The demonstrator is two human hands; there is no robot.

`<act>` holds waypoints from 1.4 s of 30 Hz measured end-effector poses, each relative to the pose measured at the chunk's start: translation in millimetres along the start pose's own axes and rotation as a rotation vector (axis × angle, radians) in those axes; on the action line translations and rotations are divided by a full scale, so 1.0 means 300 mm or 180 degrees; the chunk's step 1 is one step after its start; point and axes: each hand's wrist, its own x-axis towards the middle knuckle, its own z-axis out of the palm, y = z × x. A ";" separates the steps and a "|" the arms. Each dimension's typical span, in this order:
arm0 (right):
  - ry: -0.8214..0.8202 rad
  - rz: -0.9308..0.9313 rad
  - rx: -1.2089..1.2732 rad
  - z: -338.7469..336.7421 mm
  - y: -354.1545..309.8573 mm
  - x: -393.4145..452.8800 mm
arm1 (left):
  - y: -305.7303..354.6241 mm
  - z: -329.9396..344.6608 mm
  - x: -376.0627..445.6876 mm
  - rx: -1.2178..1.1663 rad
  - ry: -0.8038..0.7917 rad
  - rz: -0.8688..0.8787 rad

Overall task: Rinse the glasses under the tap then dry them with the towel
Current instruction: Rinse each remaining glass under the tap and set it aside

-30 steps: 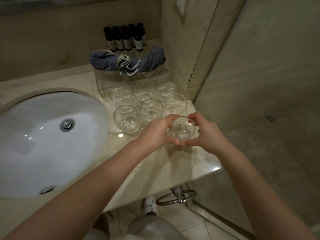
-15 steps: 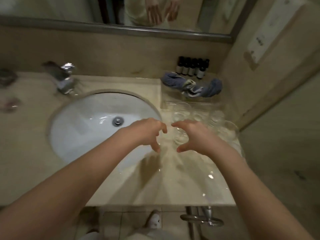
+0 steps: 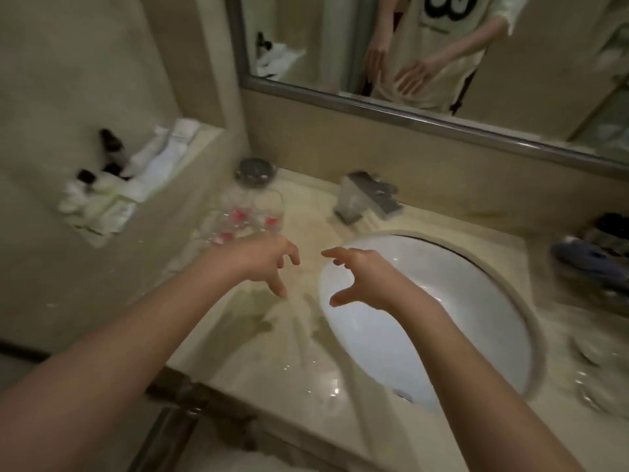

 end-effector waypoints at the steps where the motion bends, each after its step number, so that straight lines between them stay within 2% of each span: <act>1: -0.0011 -0.0029 0.0027 0.010 -0.059 0.053 | -0.080 -0.024 -0.009 -0.0044 0.0018 -0.0059; 5: -0.0078 -0.0099 0.0062 0.053 -0.246 0.220 | -0.318 -0.095 -0.039 -0.0216 0.0123 -0.0180; 11: -0.0226 -0.0131 0.0138 0.103 -0.366 0.348 | -0.491 -0.116 -0.051 -0.0429 0.0157 -0.0187; 22: -0.0582 -0.0356 0.0370 0.222 -0.474 0.421 | -0.584 0.009 -0.116 -0.0779 0.0292 -0.0434; 34: -0.0744 -0.0473 0.0167 0.331 -0.550 0.398 | -0.644 0.153 -0.145 -0.0772 0.0268 -0.0690; 42: -0.0555 -0.0278 0.0341 0.372 -0.540 0.375 | -0.618 0.284 -0.159 -0.0978 0.1013 -0.0619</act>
